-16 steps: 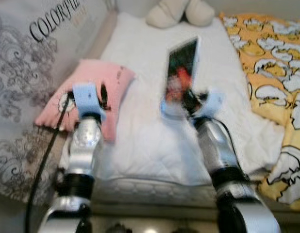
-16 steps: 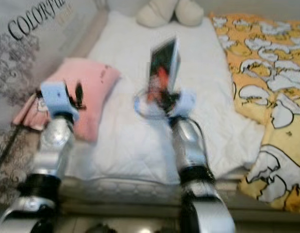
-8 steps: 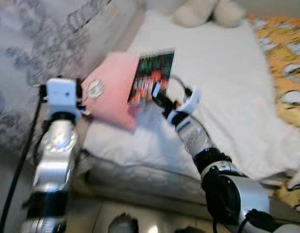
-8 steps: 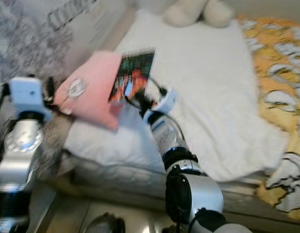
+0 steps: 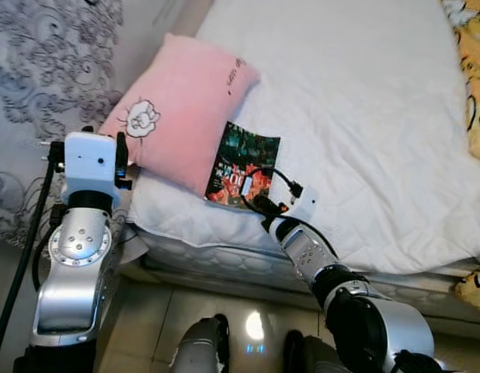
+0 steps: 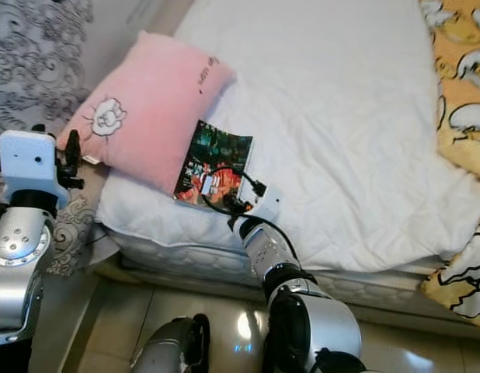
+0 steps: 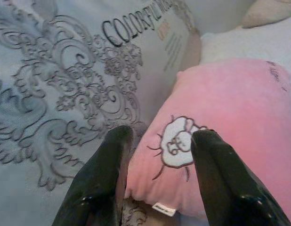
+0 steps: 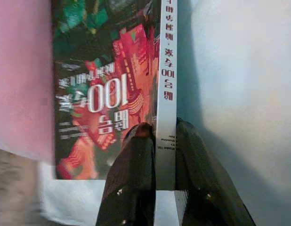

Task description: Clean up the room

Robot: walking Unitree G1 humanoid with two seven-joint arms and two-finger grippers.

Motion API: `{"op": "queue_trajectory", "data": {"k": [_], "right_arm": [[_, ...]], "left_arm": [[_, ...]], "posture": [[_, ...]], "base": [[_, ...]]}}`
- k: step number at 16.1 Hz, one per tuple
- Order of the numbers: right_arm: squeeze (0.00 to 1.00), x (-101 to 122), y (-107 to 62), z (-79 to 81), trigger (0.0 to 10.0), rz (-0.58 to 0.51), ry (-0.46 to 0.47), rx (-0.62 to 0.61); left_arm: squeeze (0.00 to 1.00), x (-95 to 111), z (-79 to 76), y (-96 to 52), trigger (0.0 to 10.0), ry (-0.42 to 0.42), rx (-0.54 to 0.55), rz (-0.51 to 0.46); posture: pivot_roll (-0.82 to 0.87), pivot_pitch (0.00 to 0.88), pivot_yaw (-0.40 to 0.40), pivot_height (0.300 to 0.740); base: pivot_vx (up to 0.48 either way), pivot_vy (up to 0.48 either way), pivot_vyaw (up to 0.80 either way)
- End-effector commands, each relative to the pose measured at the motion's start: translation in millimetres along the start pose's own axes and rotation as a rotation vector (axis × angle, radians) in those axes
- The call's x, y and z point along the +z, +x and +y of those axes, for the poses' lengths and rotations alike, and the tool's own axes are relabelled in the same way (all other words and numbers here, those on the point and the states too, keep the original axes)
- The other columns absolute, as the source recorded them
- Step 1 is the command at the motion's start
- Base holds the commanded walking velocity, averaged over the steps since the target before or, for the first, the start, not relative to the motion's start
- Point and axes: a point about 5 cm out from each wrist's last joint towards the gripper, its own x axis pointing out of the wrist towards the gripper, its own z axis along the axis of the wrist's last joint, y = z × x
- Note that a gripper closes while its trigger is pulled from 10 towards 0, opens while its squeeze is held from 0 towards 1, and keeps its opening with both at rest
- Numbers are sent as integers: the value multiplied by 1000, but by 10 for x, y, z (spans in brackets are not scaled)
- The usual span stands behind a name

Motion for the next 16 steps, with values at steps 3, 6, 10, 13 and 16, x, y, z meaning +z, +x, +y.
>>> {"op": "queue_trajectory", "data": {"k": [3, 6, 10, 13, 16], "right_arm": [[0, -35, -40, -122, 0, 11, -73, -80], [553, -13, -29, -103, 0, -12, -102, -114], [20, -88, -38, -103, 0, -10, -191, -199], [0, -117, -42, -106, 0, -3, -253, -246], [0, -66, -50, -132, 0, -36, -322, -317]], "left_arm": [[0, -28, -15, -41, 10000, 1, -15, 34], [0, -29, -41, -76, 10000, -1, -31, 47], [0, -35, -52, -80, 10000, -10, -29, 50], [0, -55, -64, -81, 10000, -17, -25, 58], [0, -76, -119, -114, 10000, -40, -37, 62]], "posture": [[296, 314, 85, 740], [293, 310, 81, 740], [286, 302, 67, 740], [276, 296, 54, 740], [264, 286, 47, 740]], "base": [[0, 0, 0], [0, 0, 0], [0, 0, 0], [0, 0, 0], [0, 0, 0]]}}
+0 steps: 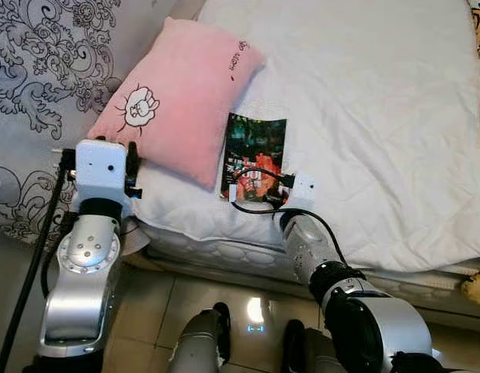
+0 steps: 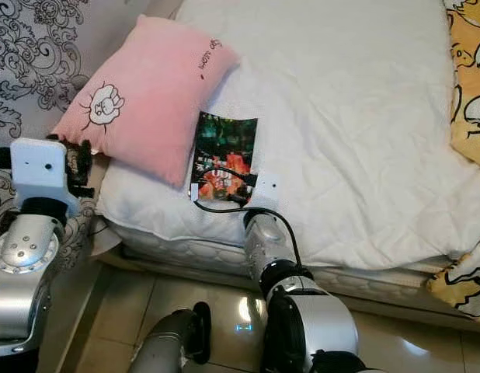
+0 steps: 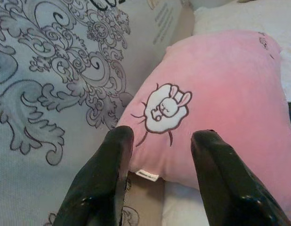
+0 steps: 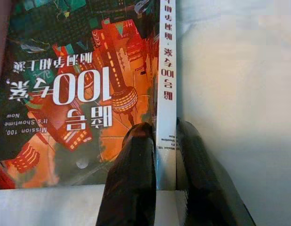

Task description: Clean up the room

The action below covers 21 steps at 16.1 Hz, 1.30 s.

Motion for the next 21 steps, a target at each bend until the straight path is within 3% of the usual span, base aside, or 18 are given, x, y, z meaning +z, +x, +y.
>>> {"op": "queue_trajectory", "data": {"k": [1, 3, 8, 9, 14, 15, 21], "right_arm": [[0, -259, -75, -106, 0, 89, 23, -113], [0, -313, -100, -131, 0, 99, 14, -189], [0, -417, -121, 59, 0, 145, 75, -130], [1000, -431, -123, 127, 0, 155, 86, -103], [1000, -289, -66, 366, 0, 147, 108, 11], [1000, -279, -63, 387, 9686, 148, 90, 10], [1000, -179, -42, 531, 10000, 115, 78, 75]], "left_arm": [[0, -21, -23, -38, 10000, -4, -9, 0], [0, -30, -54, -41, 10000, -12, -15, -2], [0, -45, -85, -32, 10000, -20, -16, -4], [0, -49, -79, -29, 10000, -19, -13, -5], [0, -47, -54, -15, 10000, -9, -4, -12], [0, -45, -53, -15, 10000, -7, -3, -14], [0, -40, -32, 7, 10000, -1, 7, -22]], "posture": [[258, 279, 40, 740], [244, 267, 30, 740], [236, 254, 16, 740], [238, 251, 16, 740], [253, 251, 17, 740], [254, 251, 16, 740], [244, 244, 8, 740]], "base": [[0, 0, 0], [0, 0, 0], [0, 0, 0], [0, 0, 0], [0, 0, 0], [0, 0, 0], [0, 0, 0]]}}
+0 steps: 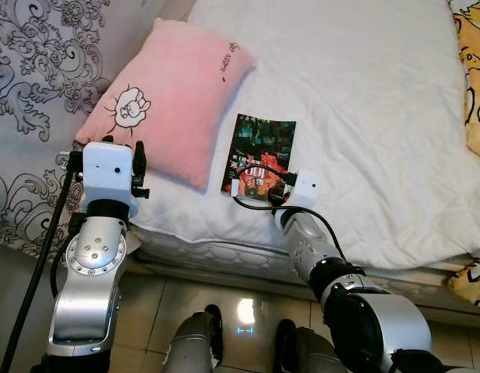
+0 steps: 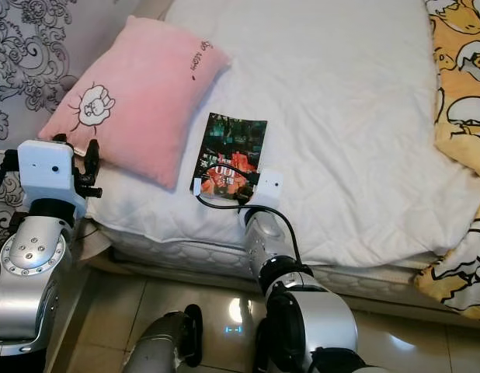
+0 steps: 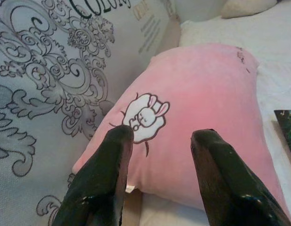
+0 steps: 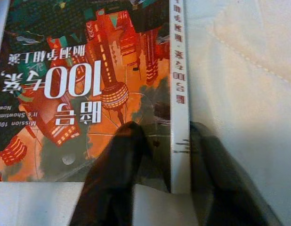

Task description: Clean up the room

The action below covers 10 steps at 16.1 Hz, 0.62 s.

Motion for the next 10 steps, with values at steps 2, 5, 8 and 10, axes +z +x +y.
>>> {"op": "queue_trajectory", "data": {"k": [2, 5, 8, 10], "right_arm": [[1000, -129, -62, 567, 10000, 23, -30, 127], [1000, -96, -75, 640, 10000, -20, -58, 152], [1000, -130, -101, 674, 10000, -40, -74, 198], [1000, -151, -114, 695, 10000, -47, -93, 217]], "left_arm": [[0, -74, 7, 12, 10000, 0, 14, 23], [0, -73, -45, 41, 10000, -20, 8, 20], [0, -72, -125, 99, 10000, -38, -8, 8], [0, -81, -178, 134, 10000, -49, -20, 6]], "posture": [[230, 231, 3, 740], [212, 211, 1, 740], [172, 184, -2, 740], [157, 174, 0, 740]], "base": [[0, 0, 0], [0, 0, 0], [0, 0, 0], [0, 0, 0]]}}
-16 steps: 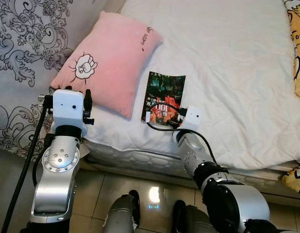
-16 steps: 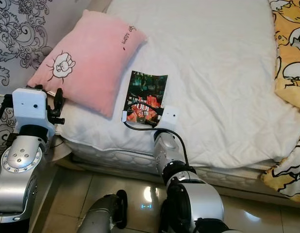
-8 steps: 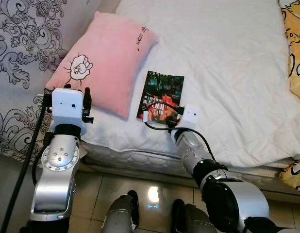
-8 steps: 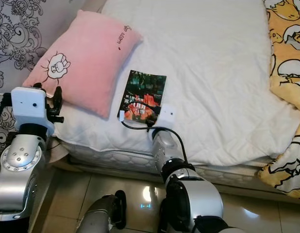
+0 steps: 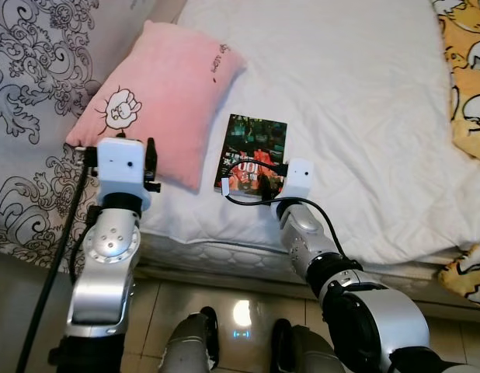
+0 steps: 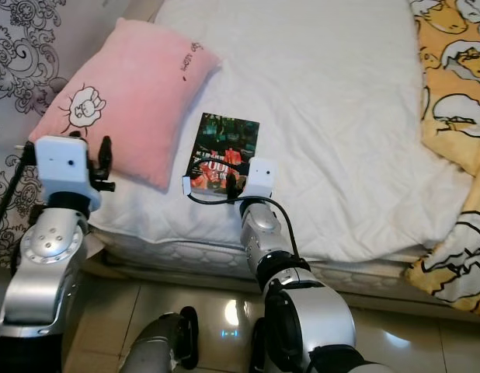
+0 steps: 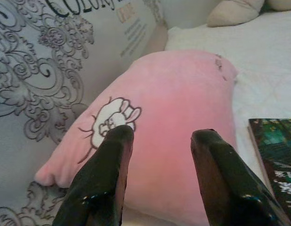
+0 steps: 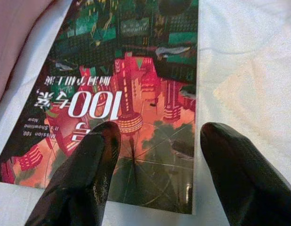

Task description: Clean up the room

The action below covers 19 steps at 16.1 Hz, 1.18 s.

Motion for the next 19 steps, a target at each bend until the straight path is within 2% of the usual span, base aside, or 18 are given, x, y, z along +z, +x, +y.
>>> {"op": "queue_trajectory", "data": {"k": [1, 2, 3, 4, 5, 7, 8, 9, 10, 11, 12, 13, 16, 19], "right_arm": [[1000, -193, -99, 605, 10000, 44, 62, 141], [1000, -111, -99, 666, 10000, -17, 27, 189], [1000, -35, -104, 663, 10000, -90, -31, 216], [1000, 16, -107, 582, 10000, -148, -75, 210], [1000, 68, -117, 435, 10000, -209, -112, 177], [1000, 148, -153, 145, 10000, -290, -171, 113], [1000, 174, -198, -100, 10000, -318, -202, 66], [1000, 164, -243, -295, 10000, -314, -229, 40], [1000, 157, -286, -387, 10000, -315, -254, 35], [0, 118, -381, -596, 10000, -305, -285, -14], [0, 73, -445, -736, 10000, -291, -306, -65], [0, 49, -465, -781, 10000, -283, -311, -87], [0, 53, -470, -757, 10000, -281, -319, -76], [0, 76, -459, -763, 10000, -267, -319, -70]], "left_arm": [[0, -23, -27, 1, 10000, -4, -4, 3], [0, -18, -57, 29, 10000, -34, -2, -1], [0, -86, -102, 29, 10000, -153, 17, 58], [0, -210, -172, 9, 10000, -214, 26, 124], [0, -288, -177, -1, 10000, -198, 51, 153], [0, -361, -63, 75, 10000, -188, 117, 155], [1000, -363, 35, 142, 10000, -156, 131, 110], [1000, -386, 77, 205, 10000, -120, 122, 102], [1000, -411, 83, 225, 10000, -113, 117, 115], [0, -459, 83, 247, 10000, -118, 106, 127], [0, -507, 46, 257, 10000, -149, 96, 140], [0, -534, -7, 263, 10000, -178, 90, 148], [0, -598, -162, 269, 10000, -204, 63, 161], [0, -704, -169, 226, 10000, -215, 72, 191]], "posture": [[153, 167, -1, 740], [145, 144, -2, 740], [145, 120, -6, 740], [126, 82, -7, 740], [113, 58, -8, 740], [97, 8, -9, 740], [80, 0, -9, 740], [55, 0, -6, 740], [55, 0, -6, 740], [18, 0, -2, 740], [5, 0, 1, 740], [-1, 0, 5, 740], [-19, 0, 16, 740], [-23, 0, 23, 740]], "base": [[0, 0, 0], [0, 0, 0], [0, 0, 0], [0, 0, 0], [0, 0, 0], [0, 0, 0], [0, 0, 0], [0, 0, 0], [0, 0, 0], [0, 0, 0], [0, 0, 0], [0, -431, 0], [81, -419, 0], [256, -402, 0]]}}
